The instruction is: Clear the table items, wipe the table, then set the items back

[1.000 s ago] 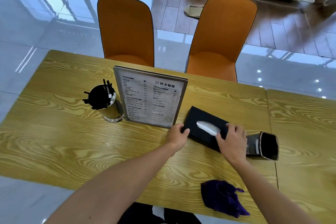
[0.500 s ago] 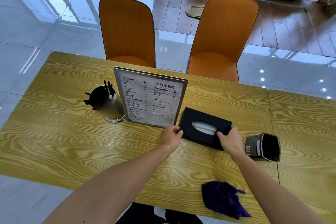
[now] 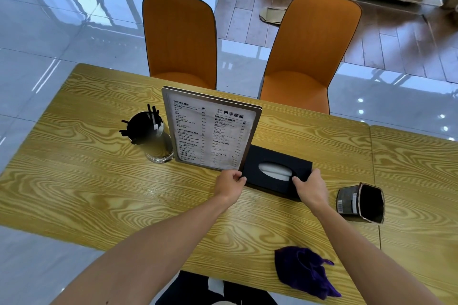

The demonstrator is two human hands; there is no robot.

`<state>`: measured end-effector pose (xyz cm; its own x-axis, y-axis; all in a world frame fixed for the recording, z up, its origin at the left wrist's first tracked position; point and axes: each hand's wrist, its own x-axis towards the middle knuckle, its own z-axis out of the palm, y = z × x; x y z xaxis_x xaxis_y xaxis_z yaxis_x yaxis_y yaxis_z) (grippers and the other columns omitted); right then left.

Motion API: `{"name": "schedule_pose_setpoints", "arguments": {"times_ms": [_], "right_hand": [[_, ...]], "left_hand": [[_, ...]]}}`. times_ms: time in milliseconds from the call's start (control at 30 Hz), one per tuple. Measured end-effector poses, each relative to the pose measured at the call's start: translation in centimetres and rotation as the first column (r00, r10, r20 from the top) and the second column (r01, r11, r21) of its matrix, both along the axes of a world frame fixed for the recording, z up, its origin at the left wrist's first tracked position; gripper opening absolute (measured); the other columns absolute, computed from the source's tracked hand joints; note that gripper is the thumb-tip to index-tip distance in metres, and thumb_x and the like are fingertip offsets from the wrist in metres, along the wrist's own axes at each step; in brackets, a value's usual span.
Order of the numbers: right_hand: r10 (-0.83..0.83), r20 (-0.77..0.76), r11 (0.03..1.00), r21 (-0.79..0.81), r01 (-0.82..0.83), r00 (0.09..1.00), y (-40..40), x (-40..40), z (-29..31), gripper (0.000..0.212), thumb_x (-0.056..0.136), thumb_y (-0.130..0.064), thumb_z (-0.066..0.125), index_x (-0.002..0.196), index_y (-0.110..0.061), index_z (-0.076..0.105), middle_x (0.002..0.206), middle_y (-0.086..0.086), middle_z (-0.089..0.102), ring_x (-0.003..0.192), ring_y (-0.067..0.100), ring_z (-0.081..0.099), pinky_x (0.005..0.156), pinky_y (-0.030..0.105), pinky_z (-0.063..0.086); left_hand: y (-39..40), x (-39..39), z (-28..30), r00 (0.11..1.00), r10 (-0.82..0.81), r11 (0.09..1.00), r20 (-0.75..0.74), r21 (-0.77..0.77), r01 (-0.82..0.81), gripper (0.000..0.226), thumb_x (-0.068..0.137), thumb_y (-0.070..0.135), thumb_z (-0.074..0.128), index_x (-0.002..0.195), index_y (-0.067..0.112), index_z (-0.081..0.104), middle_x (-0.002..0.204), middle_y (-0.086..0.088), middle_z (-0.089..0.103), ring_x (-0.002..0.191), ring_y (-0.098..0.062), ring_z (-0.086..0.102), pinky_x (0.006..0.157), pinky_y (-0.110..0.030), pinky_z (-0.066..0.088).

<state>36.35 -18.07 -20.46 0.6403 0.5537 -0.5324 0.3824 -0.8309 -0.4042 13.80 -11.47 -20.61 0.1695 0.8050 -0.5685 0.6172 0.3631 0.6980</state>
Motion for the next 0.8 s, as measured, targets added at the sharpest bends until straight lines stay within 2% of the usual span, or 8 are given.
{"name": "schedule_pose_setpoints", "arguments": {"times_ms": [167, 467, 633, 733, 800], "right_hand": [[0.005, 0.002, 1.000, 0.003, -0.005, 1.000, -0.3, -0.1, 0.0, 0.052, 0.096, -0.035, 0.066, 0.130, -0.005, 0.042, 0.131, 0.018, 0.058, 0.114, 0.040, 0.060, 0.088, 0.054, 0.054], [-0.005, -0.002, 1.000, 0.004, 0.005, 1.000, -0.3, -0.1, -0.1, 0.052, 0.096, -0.035, 0.066, 0.132, -0.005, 0.042, 0.132, 0.018, 0.058, 0.117, 0.040, 0.058, 0.093, 0.056, 0.053], [0.010, 0.010, 1.000, 0.015, -0.010, 1.000, -0.4, -0.3, -0.3, 0.057, 0.098, -0.036, 0.063, 0.138, -0.003, 0.040, 0.136, 0.019, 0.056, 0.121, 0.040, 0.056, 0.095, 0.055, 0.052], [0.030, 0.014, 0.999, 0.015, -0.030, 0.999, -0.5, -0.5, -0.1, 0.059, 0.100, -0.035, 0.060, 0.143, -0.002, 0.036, 0.140, 0.019, 0.053, 0.124, 0.039, 0.054, 0.097, 0.051, 0.050], [0.102, 0.075, 0.995, -0.010, -0.102, 0.992, -0.7, -1.1, 0.3, 0.065, 0.102, -0.037, 0.056, 0.150, -0.001, 0.030, 0.145, 0.021, 0.047, 0.129, 0.040, 0.048, 0.100, 0.050, 0.046]], "left_hand": [[-0.1, -0.3, -0.2, 1.000, -0.020, 1.000, -0.007, 0.008, 0.020, 0.036, 0.095, 0.021, 0.067, 0.128, 0.006, 0.065, 0.127, -0.006, 0.067, 0.116, -0.017, 0.062, 0.091, -0.017, 0.043], [0.2, -0.3, -0.2, 0.997, -0.076, 0.997, -0.005, -0.002, 0.076, 0.042, 0.094, 0.020, 0.067, 0.133, 0.006, 0.061, 0.134, -0.007, 0.064, 0.122, -0.018, 0.059, 0.103, -0.025, 0.045], [0.2, -0.4, 0.0, 0.995, -0.103, 0.995, -0.009, -0.016, 0.103, 0.046, 0.094, 0.020, 0.067, 0.137, 0.007, 0.058, 0.136, -0.006, 0.062, 0.125, -0.018, 0.058, 0.101, -0.022, 0.042], [0.1, -0.5, 0.0, 0.992, -0.127, 0.992, -0.005, -0.017, 0.127, 0.049, 0.094, 0.020, 0.067, 0.139, 0.007, 0.056, 0.140, -0.006, 0.060, 0.128, -0.018, 0.056, 0.105, -0.026, 0.042], [0.0, -0.6, 0.4, 0.989, -0.148, 0.989, -0.003, -0.019, 0.148, 0.050, 0.094, 0.020, 0.067, 0.140, 0.007, 0.055, 0.140, -0.006, 0.059, 0.129, -0.019, 0.055, 0.108, -0.029, 0.043]]}}
